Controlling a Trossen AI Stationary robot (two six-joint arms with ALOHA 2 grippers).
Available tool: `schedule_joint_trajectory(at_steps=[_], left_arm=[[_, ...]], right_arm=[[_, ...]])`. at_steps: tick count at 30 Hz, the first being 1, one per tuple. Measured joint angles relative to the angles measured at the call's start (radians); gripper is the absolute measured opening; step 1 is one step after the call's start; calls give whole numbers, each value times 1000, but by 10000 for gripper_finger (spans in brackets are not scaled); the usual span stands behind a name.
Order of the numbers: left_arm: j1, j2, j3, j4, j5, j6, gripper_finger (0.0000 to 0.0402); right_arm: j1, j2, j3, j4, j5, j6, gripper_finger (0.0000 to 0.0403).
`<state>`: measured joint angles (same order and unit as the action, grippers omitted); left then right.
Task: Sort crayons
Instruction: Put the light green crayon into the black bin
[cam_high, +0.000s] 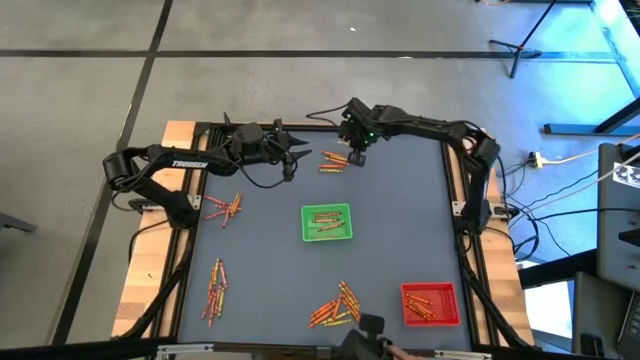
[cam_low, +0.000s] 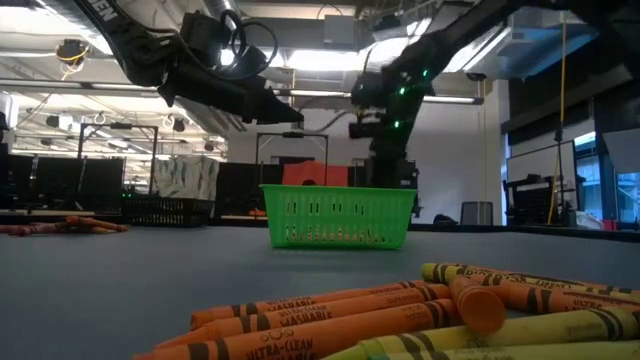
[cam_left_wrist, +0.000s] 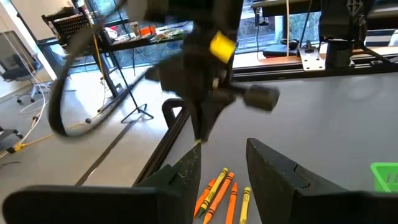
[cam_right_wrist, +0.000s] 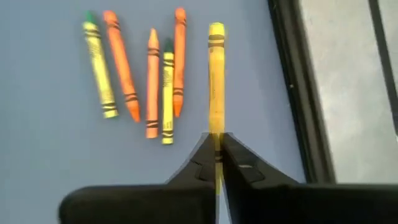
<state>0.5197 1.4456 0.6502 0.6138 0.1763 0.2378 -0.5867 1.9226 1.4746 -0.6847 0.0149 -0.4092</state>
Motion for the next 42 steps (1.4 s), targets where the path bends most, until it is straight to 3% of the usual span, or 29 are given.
schedule_joint_trajectory(at_steps=[11,20,30,38,42], left_arm=[[-20,0,0,1,2,7,112],[-20,0,0,10,2,2,111],[-19,0,0,7,1,1,111],[-19,0,0,6,1,1,112],[-19,0,0,-2,1,1,111]], right_arm=[[10,-284,-300,279,-27,4,1],[10,-233,-382,508,-16,7,9],[9,-5,-213,431,188,-145,135],[6,121,-27,310,174,-225,142],[-10,131,28,285,136,-247,124]])
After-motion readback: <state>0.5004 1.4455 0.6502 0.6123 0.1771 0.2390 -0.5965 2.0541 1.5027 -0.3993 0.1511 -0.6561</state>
